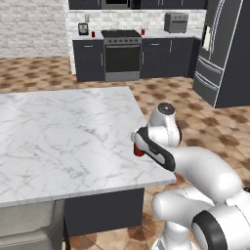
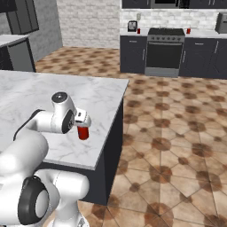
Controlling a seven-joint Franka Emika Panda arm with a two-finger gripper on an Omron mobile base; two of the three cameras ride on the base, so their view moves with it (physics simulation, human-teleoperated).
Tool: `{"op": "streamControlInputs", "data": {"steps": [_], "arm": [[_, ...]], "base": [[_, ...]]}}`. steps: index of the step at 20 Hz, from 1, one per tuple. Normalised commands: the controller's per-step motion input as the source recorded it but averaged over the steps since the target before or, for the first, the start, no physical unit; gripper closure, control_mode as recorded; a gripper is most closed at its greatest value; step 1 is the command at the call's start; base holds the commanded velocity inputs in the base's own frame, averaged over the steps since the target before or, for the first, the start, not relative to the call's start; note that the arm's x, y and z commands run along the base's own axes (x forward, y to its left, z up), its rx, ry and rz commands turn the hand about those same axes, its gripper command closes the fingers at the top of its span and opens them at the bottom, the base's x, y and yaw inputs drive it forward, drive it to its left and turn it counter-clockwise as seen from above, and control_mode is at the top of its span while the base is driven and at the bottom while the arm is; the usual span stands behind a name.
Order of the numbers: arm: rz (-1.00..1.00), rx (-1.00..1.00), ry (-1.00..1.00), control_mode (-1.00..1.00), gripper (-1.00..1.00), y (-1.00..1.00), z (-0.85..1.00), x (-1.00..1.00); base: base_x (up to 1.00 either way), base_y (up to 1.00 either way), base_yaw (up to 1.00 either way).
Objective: Four empty soda cans are scattered around the kitchen. Gather all the cans and cluster them next to the stove for recycling.
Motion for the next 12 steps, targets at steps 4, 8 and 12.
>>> {"op": "streamControlInputs", "data": {"steps": [4,8,12], "arm": [[0.0,0.0,0.0,-1.0,-1.0,0.0,-0.1,0.2],[0.0,0.0,0.0,-1.0,-1.0,0.0,-0.09,0.2],[0.0,0.0,0.0,-1.0,-1.0,0.0,-0.11,0.13]], "base": [[0.0,0.0,0.0],[0.0,0.0,0.0],[0.0,0.0,0.0]]}}
